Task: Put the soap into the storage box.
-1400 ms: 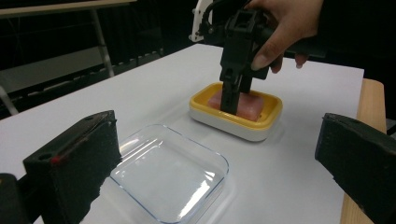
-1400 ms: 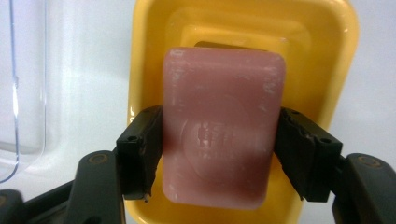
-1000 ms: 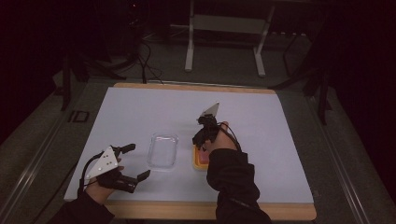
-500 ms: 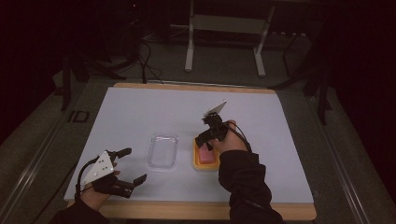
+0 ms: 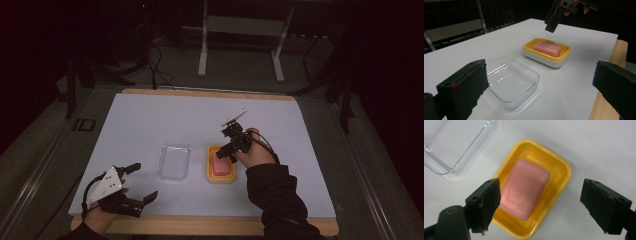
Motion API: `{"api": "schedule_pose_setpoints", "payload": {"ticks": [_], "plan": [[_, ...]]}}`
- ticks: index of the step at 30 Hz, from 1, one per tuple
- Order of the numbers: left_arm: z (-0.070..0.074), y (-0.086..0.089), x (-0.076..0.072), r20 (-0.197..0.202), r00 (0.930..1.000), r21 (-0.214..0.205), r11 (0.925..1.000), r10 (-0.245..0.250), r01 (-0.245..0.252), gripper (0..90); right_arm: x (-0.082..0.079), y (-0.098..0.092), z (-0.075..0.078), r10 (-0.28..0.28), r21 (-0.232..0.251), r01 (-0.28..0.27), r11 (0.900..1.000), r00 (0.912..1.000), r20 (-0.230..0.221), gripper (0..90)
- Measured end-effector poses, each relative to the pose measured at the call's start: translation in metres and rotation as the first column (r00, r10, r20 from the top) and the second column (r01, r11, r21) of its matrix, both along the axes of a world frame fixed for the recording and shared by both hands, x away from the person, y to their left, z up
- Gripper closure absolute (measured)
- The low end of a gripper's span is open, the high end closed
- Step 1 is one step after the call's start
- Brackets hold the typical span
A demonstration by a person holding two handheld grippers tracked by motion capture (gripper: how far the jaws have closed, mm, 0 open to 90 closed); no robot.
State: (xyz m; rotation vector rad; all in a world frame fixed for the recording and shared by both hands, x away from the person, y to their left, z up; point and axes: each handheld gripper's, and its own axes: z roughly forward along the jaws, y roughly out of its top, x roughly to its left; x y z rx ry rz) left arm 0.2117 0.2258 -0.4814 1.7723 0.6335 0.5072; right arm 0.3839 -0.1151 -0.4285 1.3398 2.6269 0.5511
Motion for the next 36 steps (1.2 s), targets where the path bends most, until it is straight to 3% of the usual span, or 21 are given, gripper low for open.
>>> {"api": "schedule_pose_setpoints", "payload": {"ticks": [3,5,9,11,12,26,36], "plan": [[0.0,0.001,-0.004,0.003,1.0,-0.004,1.0,-0.004,0.004,0.3,-0.004,-0.009,0.001,0.044,0.01,-0.045,0.9989,0.9965,0.071,15.6],[-0.001,0.002,-0.006,0.004,1.0,-0.003,1.0,-0.002,0.002,0.3,-0.009,-0.017,0.002,0.082,0.028,-0.086,0.9959,0.9896,0.118,14.0],[-0.002,0.005,-0.008,-0.001,0.9999,-0.004,0.9999,0.015,-0.015,0.3,-0.017,-0.033,0.0,0.079,0.083,-0.092,0.9923,0.9864,0.144,14.5],[-0.003,0.006,-0.008,-0.003,0.9998,0.001,0.9998,0.021,-0.021,0.3,-0.019,-0.036,-0.001,0.078,0.089,-0.091,0.9918,0.9861,0.147,14.5],[-0.003,0.006,-0.008,-0.002,0.9998,0.008,0.9997,0.022,-0.022,0.3,-0.025,-0.044,-0.005,0.083,0.092,-0.099,0.9908,0.982,0.169,14.6],[-0.004,0.008,-0.006,-0.01,0.9994,0.016,0.9993,0.033,-0.033,0.3,-0.057,-0.107,-0.024,0.012,0.15,-0.046,0.9876,0.9762,0.216,14.7],[-0.004,0.007,-0.005,-0.012,0.9994,0.028,0.9991,0.032,-0.032,0.3,-0.077,-0.14,-0.031,-0.053,0.157,0.008,0.9875,0.9572,0.285,14.7]]}}
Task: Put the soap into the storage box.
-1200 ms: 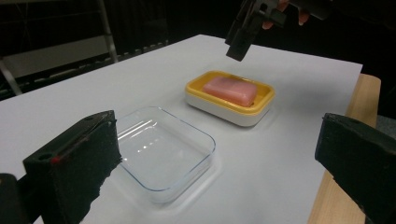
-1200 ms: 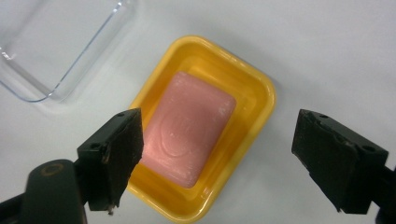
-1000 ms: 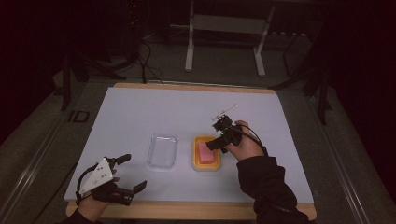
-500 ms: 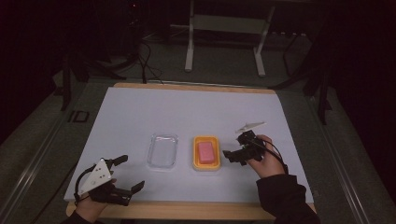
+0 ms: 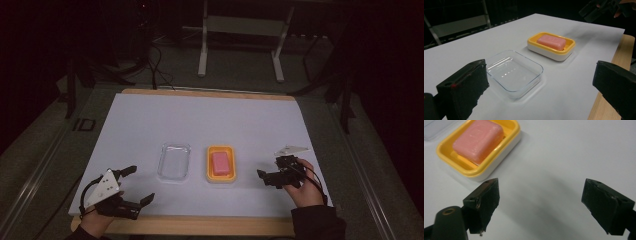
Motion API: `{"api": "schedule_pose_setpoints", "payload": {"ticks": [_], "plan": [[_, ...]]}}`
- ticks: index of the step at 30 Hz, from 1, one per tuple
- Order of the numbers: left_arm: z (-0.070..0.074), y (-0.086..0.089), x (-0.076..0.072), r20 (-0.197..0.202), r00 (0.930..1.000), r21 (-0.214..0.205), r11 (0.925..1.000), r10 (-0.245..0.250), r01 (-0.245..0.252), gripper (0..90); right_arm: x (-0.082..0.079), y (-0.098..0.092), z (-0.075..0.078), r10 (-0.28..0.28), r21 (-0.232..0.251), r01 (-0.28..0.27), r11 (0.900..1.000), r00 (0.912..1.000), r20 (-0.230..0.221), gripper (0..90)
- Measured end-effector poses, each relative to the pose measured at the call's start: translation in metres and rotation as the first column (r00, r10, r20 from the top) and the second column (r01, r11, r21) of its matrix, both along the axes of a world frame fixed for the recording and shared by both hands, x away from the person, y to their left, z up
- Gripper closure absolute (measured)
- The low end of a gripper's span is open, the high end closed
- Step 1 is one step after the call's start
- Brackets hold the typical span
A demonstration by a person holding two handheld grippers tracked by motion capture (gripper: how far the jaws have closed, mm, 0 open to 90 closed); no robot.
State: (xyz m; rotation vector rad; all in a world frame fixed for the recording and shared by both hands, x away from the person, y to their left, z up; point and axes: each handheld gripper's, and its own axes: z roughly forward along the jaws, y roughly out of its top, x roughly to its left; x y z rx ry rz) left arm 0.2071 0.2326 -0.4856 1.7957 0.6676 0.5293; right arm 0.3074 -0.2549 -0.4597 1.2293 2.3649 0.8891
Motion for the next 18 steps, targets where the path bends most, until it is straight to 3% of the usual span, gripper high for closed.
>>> {"api": "schedule_pose_setpoints", "payload": {"ticks": [10,18], "plan": [[0.0,0.001,0.001,-0.003,1.0,0.0,1.0,0.0,0.0,0.3,-0.015,-0.015,-0.006,-0.038,0.009,0.038,0.9992,0.9984,0.042,14.6],[0.0,0.001,-0.001,0.0,1.0,0.005,1.0,-0.006,0.006,0.3,-0.02,-0.024,-0.019,-0.063,0.01,0.062,0.998,0.9972,0.041,14.6]]}}
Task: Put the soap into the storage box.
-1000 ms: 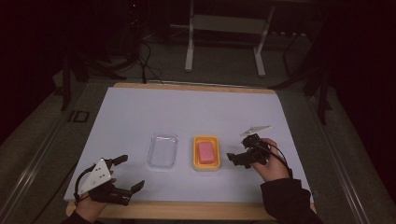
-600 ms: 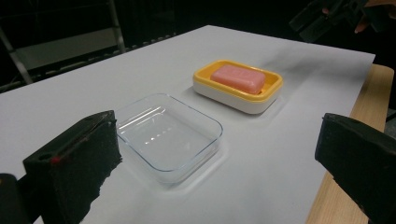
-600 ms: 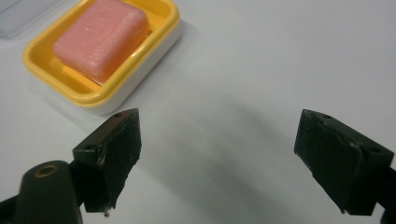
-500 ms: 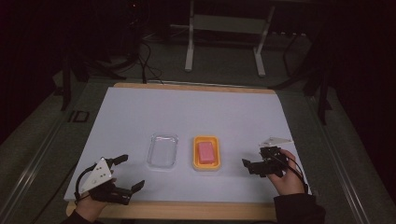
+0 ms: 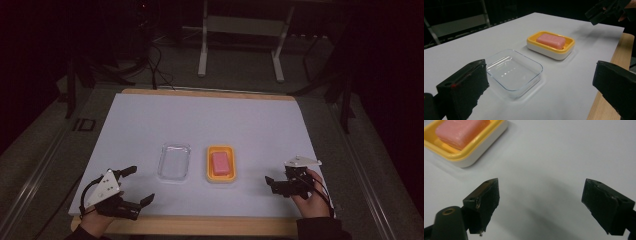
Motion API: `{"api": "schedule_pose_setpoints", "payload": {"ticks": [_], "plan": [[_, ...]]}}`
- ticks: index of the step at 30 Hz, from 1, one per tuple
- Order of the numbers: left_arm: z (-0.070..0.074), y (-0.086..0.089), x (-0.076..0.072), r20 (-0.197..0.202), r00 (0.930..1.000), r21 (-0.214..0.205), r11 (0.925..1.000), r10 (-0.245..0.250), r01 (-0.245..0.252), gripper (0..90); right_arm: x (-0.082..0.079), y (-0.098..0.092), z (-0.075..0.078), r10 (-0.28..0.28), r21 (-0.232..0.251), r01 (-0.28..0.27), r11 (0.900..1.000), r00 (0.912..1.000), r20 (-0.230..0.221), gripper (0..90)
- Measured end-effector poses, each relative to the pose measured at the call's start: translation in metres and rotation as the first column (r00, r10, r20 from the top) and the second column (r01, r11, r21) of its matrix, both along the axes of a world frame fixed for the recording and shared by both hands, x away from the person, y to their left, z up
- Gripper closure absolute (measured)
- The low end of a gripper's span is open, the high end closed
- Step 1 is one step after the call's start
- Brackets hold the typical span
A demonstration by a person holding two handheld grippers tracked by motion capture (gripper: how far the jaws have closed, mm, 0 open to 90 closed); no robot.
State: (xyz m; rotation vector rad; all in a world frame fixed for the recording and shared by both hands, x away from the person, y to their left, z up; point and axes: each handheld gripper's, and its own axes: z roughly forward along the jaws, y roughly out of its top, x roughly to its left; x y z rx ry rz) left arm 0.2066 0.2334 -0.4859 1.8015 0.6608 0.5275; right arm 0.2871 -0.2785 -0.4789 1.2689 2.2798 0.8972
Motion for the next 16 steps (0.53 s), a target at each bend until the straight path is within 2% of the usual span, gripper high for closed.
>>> {"api": "schedule_pose_setpoints", "payload": {"ticks": [4,8,16], "plan": [[0.0,0.0004,0.0,-0.002,1.0,0.001,1.0,-0.002,0.002,0.3,0.0013,-0.0036,-0.0029,-0.021,-0.004,0.021,0.9998,0.9998,-0.001,14.6],[0.0003,0.0017,-0.0004,-0.004,1.0,0.0,1.0,0.001,-0.001,0.3,0.0019,-0.0045,-0.0028,-0.024,-0.004,0.024,0.9997,0.9996,0.014,14.6],[0.0001,0.0043,-0.0007,-0.004,1.0,0.0,1.0,0.008,-0.008,0.3,0.0032,-0.0053,-0.0051,-0.027,-0.006,0.027,0.9996,0.9996,0.011,14.6]]}}
